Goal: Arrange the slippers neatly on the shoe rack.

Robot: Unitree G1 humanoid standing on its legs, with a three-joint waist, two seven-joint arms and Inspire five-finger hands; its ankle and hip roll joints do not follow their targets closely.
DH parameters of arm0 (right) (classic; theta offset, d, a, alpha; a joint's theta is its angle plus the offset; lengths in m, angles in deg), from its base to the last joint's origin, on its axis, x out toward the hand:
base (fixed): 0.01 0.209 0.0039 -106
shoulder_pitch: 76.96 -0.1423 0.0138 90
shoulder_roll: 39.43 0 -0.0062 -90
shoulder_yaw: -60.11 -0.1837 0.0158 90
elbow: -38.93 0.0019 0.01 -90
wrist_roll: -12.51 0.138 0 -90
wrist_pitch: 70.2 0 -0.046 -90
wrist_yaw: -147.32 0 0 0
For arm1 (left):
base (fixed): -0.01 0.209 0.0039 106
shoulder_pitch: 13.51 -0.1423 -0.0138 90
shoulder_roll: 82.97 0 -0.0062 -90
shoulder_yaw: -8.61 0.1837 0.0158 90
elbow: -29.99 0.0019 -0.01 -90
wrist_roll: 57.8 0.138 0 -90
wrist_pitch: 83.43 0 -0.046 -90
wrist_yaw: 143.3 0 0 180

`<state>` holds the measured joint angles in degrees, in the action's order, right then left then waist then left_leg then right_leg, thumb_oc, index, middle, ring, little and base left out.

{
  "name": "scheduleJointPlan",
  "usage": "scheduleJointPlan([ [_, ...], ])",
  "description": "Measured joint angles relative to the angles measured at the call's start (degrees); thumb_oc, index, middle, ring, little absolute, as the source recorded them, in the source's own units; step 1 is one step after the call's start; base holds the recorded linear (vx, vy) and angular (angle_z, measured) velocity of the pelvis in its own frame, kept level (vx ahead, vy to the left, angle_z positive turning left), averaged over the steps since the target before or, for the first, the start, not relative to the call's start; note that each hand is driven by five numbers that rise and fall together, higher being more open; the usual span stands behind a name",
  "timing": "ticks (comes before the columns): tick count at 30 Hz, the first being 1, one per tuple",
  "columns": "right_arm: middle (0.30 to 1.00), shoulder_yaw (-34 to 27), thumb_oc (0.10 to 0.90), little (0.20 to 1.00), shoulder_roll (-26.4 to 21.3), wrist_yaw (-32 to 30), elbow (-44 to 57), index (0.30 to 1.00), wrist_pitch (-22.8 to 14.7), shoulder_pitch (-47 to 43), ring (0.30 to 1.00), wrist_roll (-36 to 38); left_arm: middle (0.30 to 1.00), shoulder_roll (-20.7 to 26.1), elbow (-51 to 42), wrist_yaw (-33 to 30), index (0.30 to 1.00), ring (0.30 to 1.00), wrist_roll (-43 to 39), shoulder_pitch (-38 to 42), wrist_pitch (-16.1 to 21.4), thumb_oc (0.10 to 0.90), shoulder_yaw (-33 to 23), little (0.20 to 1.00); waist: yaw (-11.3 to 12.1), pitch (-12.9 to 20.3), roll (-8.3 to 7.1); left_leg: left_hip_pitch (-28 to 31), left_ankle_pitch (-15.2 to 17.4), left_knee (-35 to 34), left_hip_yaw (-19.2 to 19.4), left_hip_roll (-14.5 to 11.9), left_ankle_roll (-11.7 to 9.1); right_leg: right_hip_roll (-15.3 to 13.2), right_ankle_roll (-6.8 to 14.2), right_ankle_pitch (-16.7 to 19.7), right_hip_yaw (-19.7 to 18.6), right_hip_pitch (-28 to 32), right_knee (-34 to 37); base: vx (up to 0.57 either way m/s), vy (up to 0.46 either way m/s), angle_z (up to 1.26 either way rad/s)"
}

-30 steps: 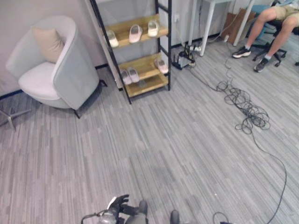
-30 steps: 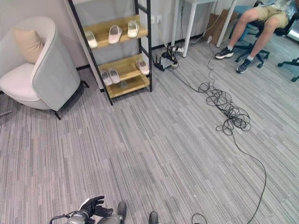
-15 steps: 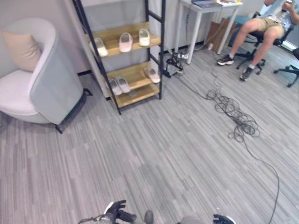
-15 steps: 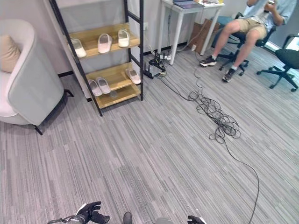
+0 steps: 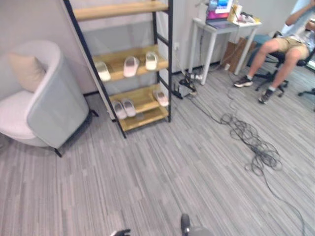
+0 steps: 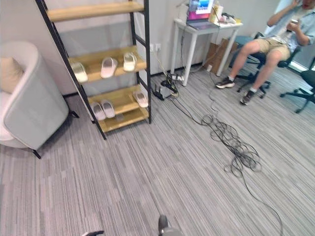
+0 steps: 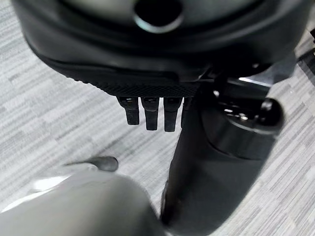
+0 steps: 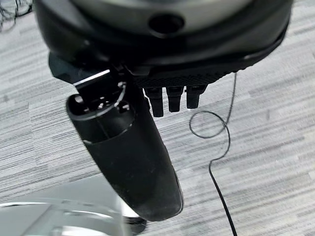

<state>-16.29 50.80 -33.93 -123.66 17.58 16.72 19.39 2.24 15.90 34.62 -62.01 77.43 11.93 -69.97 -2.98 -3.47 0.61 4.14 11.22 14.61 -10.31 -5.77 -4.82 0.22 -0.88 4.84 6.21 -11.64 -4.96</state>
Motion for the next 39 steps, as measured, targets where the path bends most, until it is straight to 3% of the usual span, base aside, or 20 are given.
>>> scheduleJointPlan([
  [1,0.9,0.1,0.8,0.9,0.0,0.0,0.3,0.9,-0.2,-1.2,0.9,0.1,0.9,0.2,0.0,0.0,0.9,0.9,0.0,1.6,0.0,0.8,-0.2,0.9,0.0,-0.5,-0.9,-5.0,-1.8,10.5,0.6,0.2,-2.9,0.0,-1.5,-0.2,0.9,2.4,2.6,0.1,-0.175,0.28],
  [2,0.9,0.3,0.8,0.9,0.1,-0.2,-0.2,0.9,-0.3,-1.7,0.9,0.1,0.9,0.5,-0.2,-0.1,0.9,0.9,-0.1,2.5,0.1,0.8,-0.3,0.9,0.7,-1.0,-1.72,-7.6,-2.9,17.2,2.2,0.7,-3.0,-0.2,-2.6,1.2,1.5,4.2,4.2,0.19,-0.182,0.2],
  [3,0.9,0.4,0.8,0.9,0.0,-0.4,0.2,0.9,-0.5,-2.5,0.9,0.1,0.9,0.9,-0.9,-0.1,0.9,0.9,-0.1,2.6,0.3,0.8,-0.2,0.9,1.3,-1.4,-2.94,-9.0,-5.5,19.6,2.3,0.9,-3.0,0.1,-3.8,0.4,1.3,5.6,4.8,0.28,-0.219,0.07],
  [5,0.9,0.3,0.8,0.9,-0.3,-0.9,0.4,0.9,-1.5,-3.7,0.9,0.2,0.9,1.0,-2.1,0.0,0.9,0.9,-0.1,3.7,0.2,0.8,0.6,0.9,1.3,-2.1,-3.91,-11.2,-5.9,22.5,5.3,0.0,-2.5,0.3,-5.4,-1.3,1.8,8.8,7.2,0.32,-0.118,0.26],
  [7,0.9,0.2,0.8,0.9,-0.3,-0.9,0.1,0.9,-1.4,-5.6,0.9,0.6,0.9,1.0,-2.6,0.1,0.9,0.9,-0.1,4.9,0.6,0.8,1.3,0.9,1.8,-3.2,-5.02,-12.9,-5.2,18.9,9.0,0.6,-1.7,-0.2,-5.5,-1.5,1.9,10.8,9.3,0.2,-0.007,0.39],
  [8,0.9,0.2,0.8,0.9,-0.5,-0.9,-0.4,0.9,-1.2,-6.3,0.9,0.8,0.9,1.0,-3.1,0.1,0.9,0.9,-0.1,6.0,0.8,0.8,2.0,0.9,1.8,-4.4,-5.16,-13.6,-5.0,12.5,11.5,1.3,-0.9,-0.8,-5.4,-1.4,2.1,11.7,9.9,0.27,0.03,0.35],
  [10,0.9,0.1,0.8,0.9,-0.8,-0.9,0.1,0.9,-1.4,-7.3,0.9,1.2,0.9,1.1,-4.6,0.2,0.9,0.9,-0.1,6.1,1.0,0.8,1.9,0.9,2.2,-6.1,-3.91,-16.4,-6.0,5.0,13.5,1.6,-0.7,0.0,-5.3,-2.6,2.8,12.9,10.3,0.41,0.045,0.15],
  [11,0.9,0.2,0.8,0.9,-0.8,-1.0,0.1,0.9,-1.5,-7.2,0.9,1.2,0.9,1.0,-4.3,0.2,0.9,0.9,0.0,6.4,1.0,0.8,1.8,0.9,2.1,-6.5,-3.91,-17.1,-8.0,0.1,14.6,2.0,-1.0,0.2,-5.1,-3.4,3.3,13.4,10.4,0.36,0.045,0.09],
  [12,0.9,0.1,0.8,0.9,-0.8,-1.0,0.1,0.9,-1.5,-7.4,0.9,1.2,0.9,1.0,-4.4,0.2,0.9,0.9,0.0,6.5,1.0,0.8,1.8,0.9,2.2,-7.0,-2.5,-17.4,-11.1,-4.6,15.2,2.2,-0.9,0.9,-4.9,-4.2,3.5,14.3,10.4,0.33,0.05,0.04],
  [15,0.9,0.1,0.8,0.9,-0.3,-1.2,-0.3,0.9,-1.2,-6.1,0.9,1.2,0.9,0.2,-4.6,0.3,0.9,0.9,-0.2,6.7,1.8,0.8,1.6,0.9,3.9,-7.7,-1.37,-19.3,-16.8,-8.6,16.1,2.0,-0.8,2.1,-4.9,-6.2,2.8,17.1,9.9,0.33,0.089,-0.15],
  [18,0.9,0.1,0.8,0.9,-0.1,-1.0,-0.4,0.9,-1.2,-4.6,0.9,1.1,0.9,0.2,-4.2,0.2,0.9,0.9,-0.1,6.3,2.1,0.8,0.3,0.9,4.5,-7.2,-1.35,-18.6,-18.9,-10.0,16.1,2.4,1.2,1.7,-2.5,-9.1,1.0,21.0,9.9,0.27,0.092,-0.37],
  [19,0.9,0.1,0.8,0.9,0.0,-1.0,-1.4,0.9,-1.2,-3.8,0.9,1.1,0.9,0.1,-3.7,0.2,0.9,0.9,0.0,6.1,2.0,0.8,-0.1,0.9,4.7,-6.4,-1.63,-17.3,-20.5,-11.6,16.1,3.0,3.9,1.0,-0.8,-10.9,0.2,22.8,9.6,0.25,0.118,-0.21],
  [22,0.9,0.1,0.8,0.9,1.3,-0.8,-1.9,0.9,-1.2,-3.4,0.9,0.9,0.9,2.1,-3.6,0.1,0.9,0.9,0.1,6.2,1.5,0.8,0.6,0.9,4.6,-5.1,-4.87,-15.6,-18.5,-11.5,18.3,5.8,7.8,-2.2,2.8,-13.9,-1.3,20.7,3.3,0.23,0.117,-0.17],
  [26,0.9,-0.1,0.8,0.9,1.7,-0.7,-0.3,0.9,-1.3,-3.9,0.9,0.1,0.9,2.9,-2.2,0.2,0.9,0.9,0.1,6.1,0.3,0.8,2.1,0.9,4.8,-5.0,-5.08,-10.0,-14.5,-12.5,17.7,7.4,9.9,-5.1,7.3,-17.2,-3.5,11.2,-24.6,0.19,0.086,0.08],
  [27,0.9,-0.1,0.8,0.9,1.5,-0.8,0.7,0.9,-1.5,-4.3,0.9,0.0,0.9,3.5,-2.6,0.1,0.9,0.9,0.0,5.8,0.1,0.8,2.5,0.9,4.8,-5.0,-4.86,-8.8,-11.8,-12.6,17.2,8.0,11.3,-6.0,7.3,-17.2,-3.9,7.3,-31.2,0.28,0.064,0.06],
  [28,0.9,0.0,0.8,0.9,1.4,-0.9,1.1,0.9,-1.5,-4.6,0.9,0.0,0.9,3.6,-2.7,0.0,0.9,0.9,0.0,5.3,-0.1,0.8,2.4,0.9,4.7,-4.6,-5.73,-8.2,-12.5,-12.6,17.6,8.5,11.0,-7.0,7.2,-17.2,-3.7,5.8,-33.7,0.35,0.022,0.16],
  [30,0.9,0.0,0.8,0.9,0.6,-1.1,2.2,0.9,-1.5,-4.5,0.9,0.0,0.9,3.6,-2.8,-0.2,0.9,0.9,0.0,4.5,-0.2,0.8,2.5,0.9,4.3,-4.7,-4.04,-5.3,-10.1,-13.6,15.7,8.7,12.7,-6.7,6.4,-17.7,-3.2,2.0,-32.6,0.41,-0.016,0.26],
  [34,0.9,0.2,0.8,0.9,-0.4,-1.1,3.3,0.9,-1.6,-4.6,0.9,0.1,0.9,3.2,-2.4,-0.2,0.9,0.9,0.0,2.8,-0.3,0.8,2.4,0.9,2.3,-4.3,-2.75,-2.9,-8.9,-14.6,13.7,8.0,12.5,-4.2,5.2,-16.4,-1.8,-2.5,-20.5,0.37,-0.079,0.29],
  [35,0.9,0.9,0.8,0.9,-0.2,-0.7,3.5,0.9,-1.6,-4.8,0.9,0.1,0.9,3.3,-1.6,-0.2,0.9,0.9,0.1,2.9,-0.4,0.8,2.0,0.9,0.1,-4.3,-2.21,-2.3,-8.6,-14.6,11.7,7.4,11.9,-1.8,5.5,-13.7,-3.8,-4.3,-11.0,0.3,-0.075,0.55],
  [39,0.9,1.5,0.8,0.9,1.2,-0.3,2.1,0.9,-0.5,-1.8,0.9,0.1,0.9,2.9,-1.7,0.2,0.9,0.9,0.1,1.5,-0.2,0.8,1.9,0.9,-1.5,-3.7,-3.81,2.4,-4.8,-15.0,7.7,8.4,10.0,-1.2,5.2,-4.9,-5.2,-6.2,-1.6,0.29,-0.121,0.66],
])
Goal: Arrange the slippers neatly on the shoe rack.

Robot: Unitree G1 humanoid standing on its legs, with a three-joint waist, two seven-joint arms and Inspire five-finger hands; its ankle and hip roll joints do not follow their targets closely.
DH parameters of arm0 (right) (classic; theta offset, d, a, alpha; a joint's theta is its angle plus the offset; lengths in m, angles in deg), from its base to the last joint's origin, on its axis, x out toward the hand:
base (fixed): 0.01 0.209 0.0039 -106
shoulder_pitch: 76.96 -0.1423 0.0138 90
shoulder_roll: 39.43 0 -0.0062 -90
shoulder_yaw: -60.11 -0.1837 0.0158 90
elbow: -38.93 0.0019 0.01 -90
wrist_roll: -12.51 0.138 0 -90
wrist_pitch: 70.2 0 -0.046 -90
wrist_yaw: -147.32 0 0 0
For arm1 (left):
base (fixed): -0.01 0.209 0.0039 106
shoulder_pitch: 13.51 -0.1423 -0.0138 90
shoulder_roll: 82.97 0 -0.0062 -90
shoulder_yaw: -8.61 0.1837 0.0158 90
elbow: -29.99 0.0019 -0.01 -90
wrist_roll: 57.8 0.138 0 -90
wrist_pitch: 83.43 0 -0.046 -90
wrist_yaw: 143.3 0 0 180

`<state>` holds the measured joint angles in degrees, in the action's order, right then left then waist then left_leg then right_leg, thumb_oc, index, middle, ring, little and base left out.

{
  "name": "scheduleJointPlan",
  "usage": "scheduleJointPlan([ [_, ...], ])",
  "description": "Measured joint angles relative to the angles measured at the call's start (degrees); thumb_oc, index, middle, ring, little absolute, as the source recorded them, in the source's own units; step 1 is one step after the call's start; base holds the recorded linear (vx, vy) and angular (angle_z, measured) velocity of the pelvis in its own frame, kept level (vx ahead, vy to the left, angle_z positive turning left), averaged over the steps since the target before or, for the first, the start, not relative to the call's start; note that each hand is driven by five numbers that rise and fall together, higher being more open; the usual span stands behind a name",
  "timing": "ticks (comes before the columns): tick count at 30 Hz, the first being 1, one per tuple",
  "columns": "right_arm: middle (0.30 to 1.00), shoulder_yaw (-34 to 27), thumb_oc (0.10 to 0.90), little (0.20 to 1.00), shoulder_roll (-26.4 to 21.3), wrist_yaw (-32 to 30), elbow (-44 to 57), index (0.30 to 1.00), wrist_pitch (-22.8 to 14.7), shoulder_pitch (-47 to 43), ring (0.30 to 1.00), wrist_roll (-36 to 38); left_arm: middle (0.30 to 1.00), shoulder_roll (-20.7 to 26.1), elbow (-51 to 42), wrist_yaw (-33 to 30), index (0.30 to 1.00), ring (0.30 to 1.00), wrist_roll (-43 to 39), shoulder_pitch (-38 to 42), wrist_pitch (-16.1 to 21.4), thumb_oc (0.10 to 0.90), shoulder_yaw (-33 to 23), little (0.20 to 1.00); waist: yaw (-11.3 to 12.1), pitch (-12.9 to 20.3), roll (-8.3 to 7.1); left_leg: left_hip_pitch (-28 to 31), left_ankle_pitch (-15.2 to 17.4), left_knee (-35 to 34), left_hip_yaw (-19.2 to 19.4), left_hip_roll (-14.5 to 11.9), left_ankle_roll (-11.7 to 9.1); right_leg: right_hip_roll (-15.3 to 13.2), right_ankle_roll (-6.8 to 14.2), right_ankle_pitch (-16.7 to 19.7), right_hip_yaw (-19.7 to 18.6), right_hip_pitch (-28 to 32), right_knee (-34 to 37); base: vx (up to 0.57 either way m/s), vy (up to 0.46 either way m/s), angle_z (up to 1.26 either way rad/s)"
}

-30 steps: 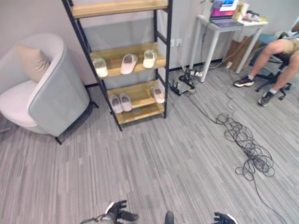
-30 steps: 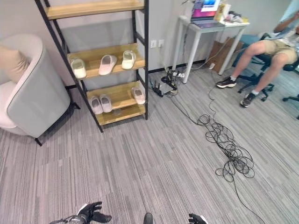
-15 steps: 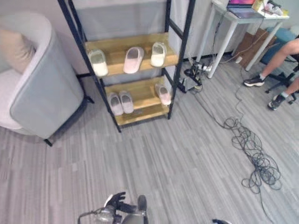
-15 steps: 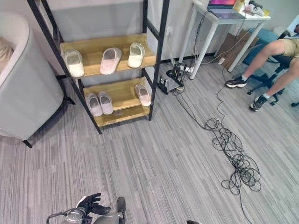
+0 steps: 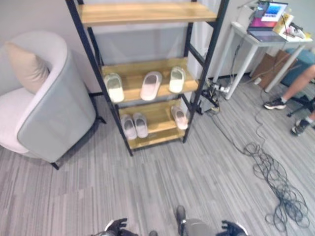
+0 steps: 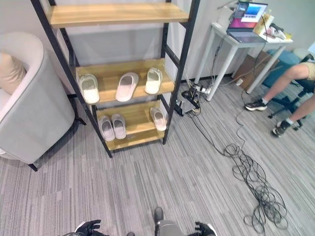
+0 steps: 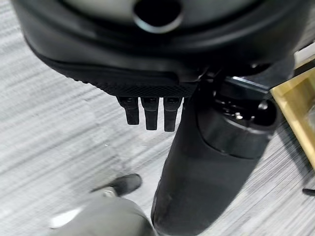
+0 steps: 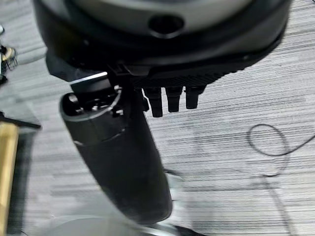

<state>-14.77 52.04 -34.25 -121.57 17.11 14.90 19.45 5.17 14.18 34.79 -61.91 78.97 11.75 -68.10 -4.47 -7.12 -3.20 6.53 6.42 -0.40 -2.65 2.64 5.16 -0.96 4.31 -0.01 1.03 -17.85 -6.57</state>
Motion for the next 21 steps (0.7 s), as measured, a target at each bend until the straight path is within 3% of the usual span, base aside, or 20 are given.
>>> scheduleJointPlan([
  [2,0.9,0.0,0.8,0.9,0.8,0.1,-0.1,0.9,0.1,3.0,0.9,0.0,0.9,-0.2,0.0,0.1,0.9,0.9,0.1,-1.6,-0.1,0.8,0.2,0.9,-0.2,2.2,-1.0,2.4,2.7,0.3,-2.9,0.3,-1.4,-0.2,-1.4,2.0,-0.2,0.9,-1.9,0.23,-0.145,0.68],
  [4,0.9,-0.2,0.8,0.9,0.4,0.1,-0.6,0.9,0.4,3.9,0.9,0.0,0.9,-1.2,0.1,0.1,0.9,0.9,0.1,-2.2,-0.1,0.8,1.0,0.9,0.2,3.2,1.78,2.0,5.4,6.3,-4.2,-2.4,-5.1,2.3,-2.0,4.4,1.7,4.4,-0.3,0.2,-0.165,0.57],
  [5,0.9,-0.2,0.8,0.9,0.5,0.1,-1.2,0.9,0.5,3.3,0.9,0.0,0.9,-1.3,0.1,0.1,0.9,0.9,0.1,-2.1,-0.1,0.8,1.0,0.9,0.3,3.1,1.7,0.9,5.6,9.8,-3.8,-2.6,-6.0,2.4,-3.2,5.3,1.7,5.9,1.2,0.12,-0.123,0.38],
  [6,0.9,-0.1,0.8,0.9,0.5,0.1,-1.9,0.9,0.5,2.8,0.9,0.0,0.9,-1.1,0.0,0.2,0.9,0.9,0.0,-1.7,0.1,0.8,0.8,0.9,0.2,3.0,1.15,-2.1,6.2,18.6,-3.4,-2.4,-7.4,2.4,-6.5,7.6,1.8,9.0,4.0,0.12,-0.122,0.17],
  [7,0.9,-0.1,0.8,0.9,-0.3,-0.1,-1.7,0.9,0.3,1.6,0.9,0.0,0.9,-1.4,-0.4,0.1,0.9,0.9,0.0,-1.4,0.3,0.8,0.5,0.9,0.9,3.0,1.09,-5.2,6.2,25.6,-2.0,-2.9,-8.2,2.9,-7.9,7.2,1.8,11.0,5.9,0.09,-0.092,0.08],
  [9,0.9,0.0,0.8,0.9,-1.6,-0.3,-1.1,0.9,-1.0,-0.6,0.9,0.0,0.9,-2.1,-0.4,0.2,0.9,0.9,0.0,0.6,0.2,0.8,0.6,0.9,1.5,2.8,1.62,-8.7,5.2,33.6,-1.2,-4.0,-9.8,3.9,-9.9,7.1,1.8,13.0,7.1,0.16,-0.072,-0.07],
  [10,0.9,0.0,0.8,0.9,-1.6,-0.4,-1.1,0.9,-1.2,-1.6,0.9,0.0,0.9,-2.2,-0.4,0.2,0.9,0.9,0.0,1.2,0.1,0.8,0.6,0.9,1.4,2.4,1.18,-10.3,4.7,36.0,0.1,-5.1,-10.1,3.8,-11.2,6.3,2.0,14.7,8.1,0.28,-0.061,0.07],
  [11,0.9,0.0,0.8,0.9,-1.4,-0.4,-1.1,0.9,-1.2,-1.9,0.9,0.0,0.9,-2.2,-0.6,0.2,0.9,0.9,0.0,1.8,0.2,0.8,0.7,0.9,1.4,2.2,0.45,-11.0,4.3,36.8,2.3,-6.4,-9.8,3.8,-10.9,6.7,2.7,16.2,9.2,0.22,-0.014,0.18],
  [13,0.9,0.2,0.8,0.9,-1.2,-0.5,-1.2,0.9,-1.2,-2.2,0.9,0.1,0.9,-2.1,-0.6,0.2,0.9,0.9,0.0,2.4,0.3,0.8,0.8,0.9,1.8,1.7,-0.68,-13.2,4.2,33.7,3.1,-6.6,-9.7,3.5,-11.6,4.6,2.9,17.4,10.3,0.2,0.006,0.24],
  [16,0.9,-0.1,0.8,0.9,-1.2,-0.5,-1.4,0.9,-0.8,-3.1,0.9,0.1,0.9,-1.9,-0.9,0.2,0.9,0.9,0.0,4.7,0.2,0.8,1.1,0.9,2.1,-0.5,-1.33,-16.9,1.9,20.9,6.2,-6.3,-9.6,2.6,-11.1,3.9,4.3,19.0,11.5,0.37,0.083,0.39],
  [18,0.9,-0.2,0.8,0.9,-1.6,-0.5,-2.0,0.9,-0.7,-3.3,0.9,0.1,0.9,-1.9,-0.9,0.1,0.9,0.9,0.0,5.8,0.2,0.8,1.0,0.9,3.5,-2.5,-0.06,-17.9,-4.9,7.1,6.9,-5.8,-10.3,3.3,-10.6,3.1,4.2,20.1,12.0,0.29,0.05,0.03],
  [20,0.9,-0.2,0.8,0.9,-2.0,-0.6,-2.3,0.9,-0.6,-3.0,0.9,0.1,0.9,-2.1,-1.8,0.2,0.9,0.9,-0.2,5.8,0.4,0.8,0.1,0.9,3.5,-4.0,1.87,-18.9,-10.0,4.0,6.9,-6.3,-10.5,4.2,-10.6,2.5,4.0,21.8,11.8,0.23,0.09,-0.23],
  [21,0.9,-0.2,0.8,0.9,-1.9,-0.6,-2.3,0.9,-0.7,-2.7,0.9,0.1,0.9,-2.2,-2.4,0.2,0.9,0.9,-0.2,5.1,0.8,0.8,-0.2,0.9,3.4,-4.1,2.17,-19.1,-11.0,4.1,6.9,-6.4,-10.3,4.5,-10.1,1.9,3.5,22.4,11.5,0.33,0.145,-0.41],
])
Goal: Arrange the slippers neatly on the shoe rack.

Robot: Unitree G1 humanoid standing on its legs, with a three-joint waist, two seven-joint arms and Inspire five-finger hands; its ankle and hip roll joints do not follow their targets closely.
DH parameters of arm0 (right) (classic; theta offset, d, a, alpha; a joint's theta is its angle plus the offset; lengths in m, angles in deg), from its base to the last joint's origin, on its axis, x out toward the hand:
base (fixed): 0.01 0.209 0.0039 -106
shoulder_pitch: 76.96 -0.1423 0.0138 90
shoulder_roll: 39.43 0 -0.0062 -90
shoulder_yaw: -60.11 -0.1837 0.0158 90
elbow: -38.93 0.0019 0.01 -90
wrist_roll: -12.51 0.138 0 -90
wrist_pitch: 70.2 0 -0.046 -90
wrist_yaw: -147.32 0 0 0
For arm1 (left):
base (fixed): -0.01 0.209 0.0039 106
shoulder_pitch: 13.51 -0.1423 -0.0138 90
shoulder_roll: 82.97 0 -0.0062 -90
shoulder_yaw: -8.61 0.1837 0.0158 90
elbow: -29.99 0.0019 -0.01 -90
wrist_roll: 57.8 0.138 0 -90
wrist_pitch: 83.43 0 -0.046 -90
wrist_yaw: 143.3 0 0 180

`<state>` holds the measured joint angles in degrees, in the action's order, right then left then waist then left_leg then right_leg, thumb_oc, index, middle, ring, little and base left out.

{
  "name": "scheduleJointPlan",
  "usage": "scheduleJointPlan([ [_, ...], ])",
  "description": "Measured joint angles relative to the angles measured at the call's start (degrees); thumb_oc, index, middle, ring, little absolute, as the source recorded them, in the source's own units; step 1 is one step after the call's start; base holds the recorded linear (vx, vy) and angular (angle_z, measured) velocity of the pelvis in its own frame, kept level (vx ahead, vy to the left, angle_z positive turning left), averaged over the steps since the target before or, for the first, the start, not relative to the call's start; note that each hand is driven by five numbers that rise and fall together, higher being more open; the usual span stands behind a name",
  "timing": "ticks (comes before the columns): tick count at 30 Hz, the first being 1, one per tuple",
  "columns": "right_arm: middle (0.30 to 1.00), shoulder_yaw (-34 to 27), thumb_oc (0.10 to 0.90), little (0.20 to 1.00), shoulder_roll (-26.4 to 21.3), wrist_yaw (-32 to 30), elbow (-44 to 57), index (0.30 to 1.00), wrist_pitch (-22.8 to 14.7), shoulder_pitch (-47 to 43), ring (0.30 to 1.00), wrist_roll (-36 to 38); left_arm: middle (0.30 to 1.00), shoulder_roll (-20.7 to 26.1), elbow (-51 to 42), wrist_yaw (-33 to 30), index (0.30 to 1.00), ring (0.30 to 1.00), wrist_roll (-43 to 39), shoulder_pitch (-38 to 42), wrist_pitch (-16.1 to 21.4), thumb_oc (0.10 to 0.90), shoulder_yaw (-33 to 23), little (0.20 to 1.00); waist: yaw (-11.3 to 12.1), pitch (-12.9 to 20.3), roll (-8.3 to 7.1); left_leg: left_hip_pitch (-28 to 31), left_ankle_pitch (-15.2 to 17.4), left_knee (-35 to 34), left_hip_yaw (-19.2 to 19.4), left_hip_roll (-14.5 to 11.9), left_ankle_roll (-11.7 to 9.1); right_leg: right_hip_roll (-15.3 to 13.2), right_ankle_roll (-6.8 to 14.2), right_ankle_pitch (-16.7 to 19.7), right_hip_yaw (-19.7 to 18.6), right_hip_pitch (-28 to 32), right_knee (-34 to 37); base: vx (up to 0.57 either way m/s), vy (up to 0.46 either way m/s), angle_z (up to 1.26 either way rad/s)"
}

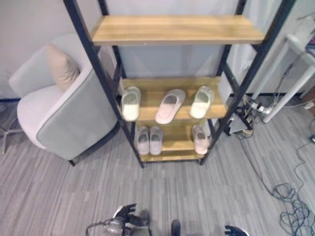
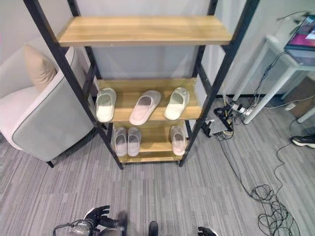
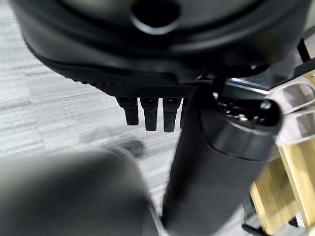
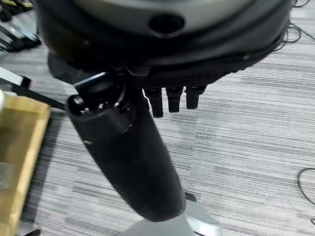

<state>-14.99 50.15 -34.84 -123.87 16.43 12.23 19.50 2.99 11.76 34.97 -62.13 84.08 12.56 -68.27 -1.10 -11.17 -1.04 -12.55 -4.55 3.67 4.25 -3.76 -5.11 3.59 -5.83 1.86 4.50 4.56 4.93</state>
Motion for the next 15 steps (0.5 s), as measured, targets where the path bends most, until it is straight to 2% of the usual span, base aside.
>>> scheduleJointPlan([
  [1,0.9,0.0,0.8,0.9,0.2,-0.1,0.2,0.9,-0.2,0.6,0.9,0.0,0.9,0.0,-0.1,0.0,0.9,0.9,0.2,-0.8,0.4,0.8,0.1,0.9,0.1,0.5,0.84,1.1,-0.4,-1.0,-0.1,0.0,0.5,0.2,0.5,-0.9,-0.9,0.9,0.0,0.22,0.098,-0.42],
  [2,0.9,0.0,0.8,0.9,0.2,0.0,0.6,0.9,-0.3,0.6,0.9,0.0,0.9,-0.3,0.1,0.0,0.9,0.9,0.2,-1.2,0.3,0.8,0.2,0.9,-0.3,0.7,0.94,1.7,-1.7,-1.0,-0.1,0.1,0.9,0.5,1.3,-2.1,-2.0,1.9,0.1,0.28,0.132,-0.48],
  [3,0.9,0.0,0.8,0.9,0.4,0.0,0.2,0.9,-0.1,0.9,0.9,0.0,0.9,-0.4,1.0,0.0,0.9,0.9,0.2,-1.1,0.3,0.8,0.1,0.9,-0.2,1.2,1.79,2.8,-3.3,-1.4,-0.3,0.2,3.2,0.3,1.8,-2.8,-2.9,2.4,-0.3,0.19,0.098,-0.48],
  [4,0.9,0.1,0.8,0.9,0.7,0.2,0.1,0.9,0.0,1.0,0.9,-0.1,0.9,-0.3,1.1,-0.1,0.9,0.9,0.2,-1.3,0.2,0.8,0.1,0.9,-0.1,1.7,0.58,4.3,-2.7,-3.0,1.0,1.4,4.7,-1.0,3.4,-3.8,-4.2,2.0,-1.7,0.15,0.075,-0.45],
  [5,0.9,0.1,0.8,0.9,0.7,0.4,0.1,0.9,0.0,1.0,0.9,-0.1,0.9,-0.1,1.2,-0.1,0.9,0.9,0.2,-1.3,0.2,0.8,0.1,0.9,0.0,1.7,0.21,5.2,-2.4,-3.9,1.7,1.7,5.8,-1.5,4.3,-4.6,-4.4,1.5,-3.1,0.12,0.06,-0.5],
  [6,0.9,0.1,0.8,0.9,0.8,0.4,0.2,0.9,0.0,1.0,0.9,-0.2,0.9,0.4,1.2,0.0,0.9,0.9,0.2,-1.6,0.1,0.8,0.2,0.9,0.0,1.7,-0.32,6.4,-2.9,-5.0,3.4,2.3,7.4,-2.2,5.8,-6.4,-4.8,-0.1,-7.2,0.11,0.029,-0.4],
  [7,0.9,0.1,0.8,0.9,0.9,0.5,0.5,0.9,0.0,0.9,0.9,-0.2,0.9,0.7,1.2,0.0,0.9,0.9,0.2,-1.5,-0.2,0.8,0.3,0.9,-0.2,1.8,-0.59,6.9,-2.4,-5.0,4.0,2.4,8.0,-2.8,7.1,-7.6,-4.8,-1.3,-10.3,0.11,0.026,-0.42],
  [8,0.9,0.1,0.8,0.9,0.9,0.5,0.7,0.9,0.0,0.6,0.9,-0.2,0.9,1.1,1.3,0.0,0.9,0.9,0.2,-1.1,-0.9,0.8,0.3,0.9,-0.1,1.8,-0.74,7.9,-1.0,-5.1,4.3,2.7,8.8,-3.3,9.3,-9.6,-4.3,-4.2,-17.5,0.12,0.013,-0.22],
  [9,0.9,0.1,0.8,0.9,1.0,0.6,1.1,0.9,0.0,0.5,0.9,-0.2,0.9,1.4,1.4,-0.1,0.9,0.9,0.2,-1.0,-1.0,0.8,0.4,0.9,-0.1,1.8,-0.74,8.8,-0.3,-5.0,4.5,2.9,9.2,-3.9,10.5,-10.9,-3.4,-7.1,-24.6,0.13,0.014,-0.13],
  [10,0.9,0.0,0.8,0.9,1.0,0.6,1.4,0.9,-0.2,0.8,0.9,-0.2,0.9,1.6,1.5,-0.1,0.9,0.9,0.2,-1.1,-0.9,0.8,0.8,0.9,-0.1,1.9,-0.88,10.0,0.5,-5.0,4.7,3.2,9.8,-5.3,10.7,-12.5,-2.0,-9.2,-30.4,0.17,-0.004,0.04],
  [11,0.9,0.1,0.8,0.9,1.0,0.5,1.7,0.9,-0.2,0.9,0.9,-0.2,0.9,1.7,1.4,-0.1,0.9,0.9,0.2,-1.5,-0.8,0.8,0.8,0.9,-0.1,2.1,-0.88,10.7,1.5,-4.9,4.5,3.6,10.0,-6.5,10.9,-13.4,-2.1,-10.0,-32.0,0.2,-0.038,0.08],
  [13,0.9,0.1,0.8,0.9,1.0,0.2,2.4,0.9,-0.2,0.8,0.9,-0.2,0.9,2.4,1.4,-0.1,0.9,0.9,0.2,-1.4,-0.9,0.8,0.9,0.9,-0.4,2.4,-1.41,11.5,2.3,-5.1,3.6,4.2,10.2,-8.6,11.1,-13.6,-2.2,-11.1,-29.7,0.19,-0.08,0.16],
  [15,0.9,0.0,0.8,0.9,0.9,0.2,2.5,0.9,-0.2,0.7,0.9,-0.2,0.9,2.9,1.7,-0.2,0.9,0.9,0.2,-1.5,-1.0,0.8,1.2,0.9,-0.5,2.6,-1.75,11.8,2.4,-5.5,3.0,4.2,10.1,-9.4,11.0,-13.5,-2.3,-12.1,-27.0,0.15,-0.1,0.17],
])
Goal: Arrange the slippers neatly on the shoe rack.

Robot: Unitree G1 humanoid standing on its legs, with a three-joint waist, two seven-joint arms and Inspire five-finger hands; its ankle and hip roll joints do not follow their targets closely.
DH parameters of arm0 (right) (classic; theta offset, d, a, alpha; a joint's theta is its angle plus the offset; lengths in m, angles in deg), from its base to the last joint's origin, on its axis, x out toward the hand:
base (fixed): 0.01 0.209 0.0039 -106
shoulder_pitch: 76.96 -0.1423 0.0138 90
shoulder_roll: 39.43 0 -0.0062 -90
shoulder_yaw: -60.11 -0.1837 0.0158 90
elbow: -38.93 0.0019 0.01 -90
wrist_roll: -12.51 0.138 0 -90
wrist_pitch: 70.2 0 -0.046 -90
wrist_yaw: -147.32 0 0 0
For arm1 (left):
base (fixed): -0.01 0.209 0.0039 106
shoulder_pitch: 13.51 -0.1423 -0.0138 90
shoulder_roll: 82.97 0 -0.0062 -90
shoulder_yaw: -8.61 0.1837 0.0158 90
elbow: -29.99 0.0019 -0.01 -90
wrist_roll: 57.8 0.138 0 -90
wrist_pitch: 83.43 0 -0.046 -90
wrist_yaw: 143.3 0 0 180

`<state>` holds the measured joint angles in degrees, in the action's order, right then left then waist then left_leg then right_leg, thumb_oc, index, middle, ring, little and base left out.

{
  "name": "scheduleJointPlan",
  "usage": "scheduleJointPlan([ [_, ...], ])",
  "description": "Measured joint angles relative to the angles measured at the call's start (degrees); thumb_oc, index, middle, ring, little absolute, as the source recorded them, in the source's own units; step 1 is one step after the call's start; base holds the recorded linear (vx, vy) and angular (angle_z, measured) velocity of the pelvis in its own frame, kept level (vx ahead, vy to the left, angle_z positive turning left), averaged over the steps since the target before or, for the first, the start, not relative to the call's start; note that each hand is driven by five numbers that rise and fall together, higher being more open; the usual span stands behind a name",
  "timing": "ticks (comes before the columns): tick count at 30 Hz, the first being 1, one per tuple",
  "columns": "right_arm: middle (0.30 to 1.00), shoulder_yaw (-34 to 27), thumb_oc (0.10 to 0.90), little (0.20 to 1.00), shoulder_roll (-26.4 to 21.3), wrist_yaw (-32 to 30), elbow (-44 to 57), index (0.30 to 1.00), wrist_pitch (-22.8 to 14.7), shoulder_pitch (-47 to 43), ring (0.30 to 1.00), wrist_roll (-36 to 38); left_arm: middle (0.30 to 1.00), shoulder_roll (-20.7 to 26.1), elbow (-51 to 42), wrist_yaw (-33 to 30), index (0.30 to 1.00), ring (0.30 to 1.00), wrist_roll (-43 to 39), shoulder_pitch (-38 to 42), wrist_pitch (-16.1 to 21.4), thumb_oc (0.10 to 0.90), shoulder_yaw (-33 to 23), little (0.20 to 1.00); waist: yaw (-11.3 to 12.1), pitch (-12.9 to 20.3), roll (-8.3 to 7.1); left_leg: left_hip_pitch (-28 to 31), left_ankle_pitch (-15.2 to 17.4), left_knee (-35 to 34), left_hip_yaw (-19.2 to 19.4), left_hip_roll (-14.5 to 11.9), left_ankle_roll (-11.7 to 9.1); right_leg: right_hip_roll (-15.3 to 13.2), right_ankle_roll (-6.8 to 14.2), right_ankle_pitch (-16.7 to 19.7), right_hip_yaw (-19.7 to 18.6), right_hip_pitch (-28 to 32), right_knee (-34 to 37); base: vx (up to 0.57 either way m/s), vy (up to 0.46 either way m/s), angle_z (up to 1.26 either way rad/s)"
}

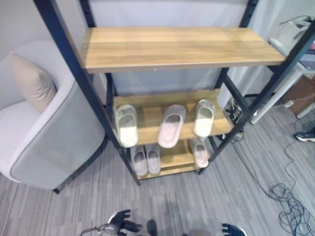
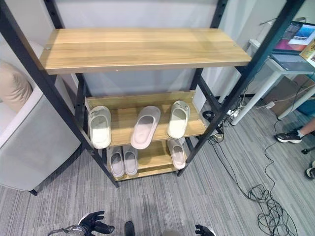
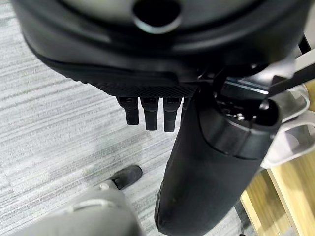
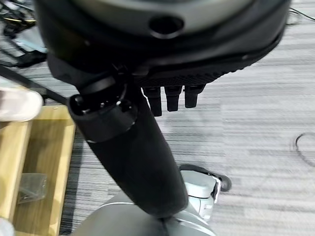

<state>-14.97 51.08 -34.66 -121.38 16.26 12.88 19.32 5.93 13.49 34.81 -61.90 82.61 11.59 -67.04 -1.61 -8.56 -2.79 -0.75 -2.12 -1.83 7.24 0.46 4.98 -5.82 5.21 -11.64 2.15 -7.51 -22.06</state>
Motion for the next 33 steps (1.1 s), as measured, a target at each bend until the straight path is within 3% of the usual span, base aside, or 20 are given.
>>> scheduleJointPlan([
  [1,0.9,0.0,0.8,0.9,0.0,0.0,0.0,0.9,0.0,0.0,0.9,0.0,0.9,0.0,0.2,0.0,0.9,0.9,0.0,-0.1,0.0,0.8,0.1,0.9,0.0,0.1,-0.12,0.2,0.2,-0.1,-0.2,0.0,-0.2,-0.2,0.0,0.0,-0.1,-0.3,1.3,0.2,-0.151,0.15],
  [2,0.9,0.0,0.8,0.9,0.0,0.0,0.0,0.9,0.1,0.1,0.9,0.0,0.9,0.1,0.8,0.0,0.9,0.9,0.0,-0.8,-0.3,0.8,0.1,0.9,-0.2,0.2,-0.33,1.1,0.3,-0.5,-0.4,-0.1,-0.4,-0.4,0.0,1.2,-0.3,-0.5,7.6,0.19,-0.166,0.11],
  [4,0.9,0.0,0.8,0.9,0.0,0.0,0.1,0.9,0.1,0.2,0.9,0.0,0.9,0.0,1.0,0.0,0.9,0.9,0.0,-1.4,-0.3,0.8,0.0,0.9,-0.9,0.3,-0.32,2.2,0.6,-1.1,-1.2,-0.2,-0.8,-0.8,0.2,4.7,-1.2,-1.9,12.5,0.19,-0.201,0.22],
  [6,0.9,0.0,0.8,0.9,0.3,0.2,0.2,0.9,0.2,0.3,0.9,0.0,0.9,-0.1,1.3,0.0,0.9,0.9,0.0,-2.2,-0.3,0.8,0.0,0.9,-1.3,0.4,-0.82,4.0,1.0,-1.7,-1.9,0.0,-1.9,-1.1,0.3,10.3,-1.5,-2.5,16.7,0.13,-0.205,0.26],
  [8,0.9,0.0,0.8,0.9,1.2,0.3,0.0,0.9,0.2,1.6,0.9,0.0,0.9,0.1,1.1,-0.1,0.9,0.9,0.0,-3.6,0.0,0.8,0.0,0.9,-1.4,1.8,-2.3,6.0,2.7,-2.2,-2.8,0.5,-3.4,-2.1,0.1,16.4,-0.8,-1.8,18.4,0.1,-0.178,0.2],
  [10,0.9,-0.1,0.8,0.9,0.9,0.2,-0.2,0.9,0.2,2.7,0.9,0.0,0.9,-0.7,0.6,0.1,0.9,0.9,0.1,-5.0,0.1,0.8,0.0,0.9,-1.3,3.5,-0.49,6.3,3.8,-1.8,-4.0,-1.9,-5.3,0.3,-0.5,17.6,0.3,-0.3,20.3,0.08,-0.266,0.17],
  [11,0.9,-0.1,0.8,0.9,0.7,0.3,-0.1,0.9,0.3,2.4,0.9,0.0,0.9,-1.0,0.6,0.1,0.9,0.9,0.1,-5.2,0.1,0.8,0.0,0.9,-1.2,4.0,0.52,5.4,4.2,-0.2,-4.6,-3.7,-6.6,2.0,-1.5,18.3,1.1,1.6,22.8,0.02,-0.186,0.18],
  [14,0.9,0.0,0.8,0.9,0.4,0.2,0.1,0.9,0.2,3.1,0.9,0.0,0.9,-1.2,0.6,0.1,0.9,0.9,0.1,-4.3,0.0,0.8,0.1,0.9,-1.3,4.0,0.7,2.6,5.5,4.9,-6.3,-5.5,-8.4,3.6,-3.4,19.6,3.4,3.9,26.5,-0.02,-0.179,0.32],
  [15,0.9,0.0,0.8,0.9,0.1,0.2,0.2,0.9,0.1,2.6,0.9,0.1,0.9,-1.8,0.5,0.1,0.9,0.9,0.1,-3.0,0.1,0.8,0.2,0.9,-1.4,3.7,0.48,-0.3,5.2,9.8,-6.3,-5.9,-9.3,3.9,-4.3,19.3,4.1,3.8,27.0,-0.01,-0.256,0.54],
  [16,0.9,0.0,0.8,0.9,-0.1,0.2,0.3,0.9,-0.1,1.8,0.9,0.1,0.9,-1.7,0.5,0.0,0.9,0.9,0.0,-0.2,0.1,0.8,0.3,0.9,-1.1,2.0,-0.62,-5.6,3.6,19.4,-6.2,-5.9,-11.7,3.5,-6.0,19.0,5.1,4.1,27.0,0.04,-0.218,0.41],
  [17,0.9,0.0,0.8,0.9,-0.5,0.1,0.3,0.9,-0.1,1.5,0.9,0.1,0.9,-1.8,0.1,0.1,0.9,0.9,0.0,0.1,0.1,0.8,0.8,0.9,-1.0,1.8,-0.27,-6.5,3.4,21.3,-6.4,-6.2,-11.9,4.1,-6.5,18.9,5.2,4.4,27.0,0.07,-0.1,0.24],
  [20,0.9,0.0,0.8,0.9,-1.7,-0.4,0.2,0.9,-0.3,1.0,0.9,0.2,0.9,-2.4,-0.5,0.2,0.9,0.9,0.1,0.3,0.2,0.8,2.2,0.9,-1.5,0.7,0.37,-6.7,5.2,20.0,-7.4,-5.2,-11.2,4.6,-7.7,18.2,5.2,4.6,27.4,0.12,-0.018,-0.06],
  [23,0.9,0.0,0.8,0.9,-2.4,-0.5,-1.0,0.9,-0.1,0.8,0.9,0.1,0.9,-3.2,-0.4,0.3,0.9,0.9,0.4,0.6,0.2,0.8,3.7,0.9,-2.1,0.0,0.65,-5.0,5.0,8.4,-8.0,-1.6,-10.5,4.6,-7.6,18.2,3.9,3.7,27.4,0.11,0.063,-0.09],
  [25,0.9,-0.1,0.8,0.9,-2.5,-0.6,-2.0,0.9,0.0,0.7,0.9,0.1,0.9,-3.2,-0.5,0.3,0.9,0.9,0.5,0.6,0.2,0.8,3.9,0.9,-2.4,-0.5,1.31,-3.8,4.5,4.3,-8.0,-1.3,-9.6,5.9,-7.6,18.2,2.9,3.7,27.4,0.07,0.052,-0.26],
  [28,0.9,0.0,0.8,0.9,-2.6,-0.6,-2.0,0.9,-0.1,1.3,0.9,0.1,0.9,-3.3,-1.0,0.3,0.9,0.9,0.5,0.2,0.2,0.8,3.9,0.9,-2.8,-0.8,2.41,-2.7,3.2,3.6,-8.9,-1.4,-7.7,7.2,-7.7,18.2,1.9,3.8,27.4,0.11,0.084,-0.42],
  [33,0.9,0.0,0.8,0.9,-1.6,-0.5,-2.1,0.9,0.1,3.0,0.9,0.1,0.9,-3.0,-2.1,0.2,0.9,0.9,0.3,-0.3,0.2,0.8,3.8,0.9,-2.7,-0.8,1.56,-1.1,1.8,2.2,-7.2,-0.5,-5.7,6.5,-6.6,18.9,-0.2,3.8,27.0,0.03,0.078,-0.2],
])
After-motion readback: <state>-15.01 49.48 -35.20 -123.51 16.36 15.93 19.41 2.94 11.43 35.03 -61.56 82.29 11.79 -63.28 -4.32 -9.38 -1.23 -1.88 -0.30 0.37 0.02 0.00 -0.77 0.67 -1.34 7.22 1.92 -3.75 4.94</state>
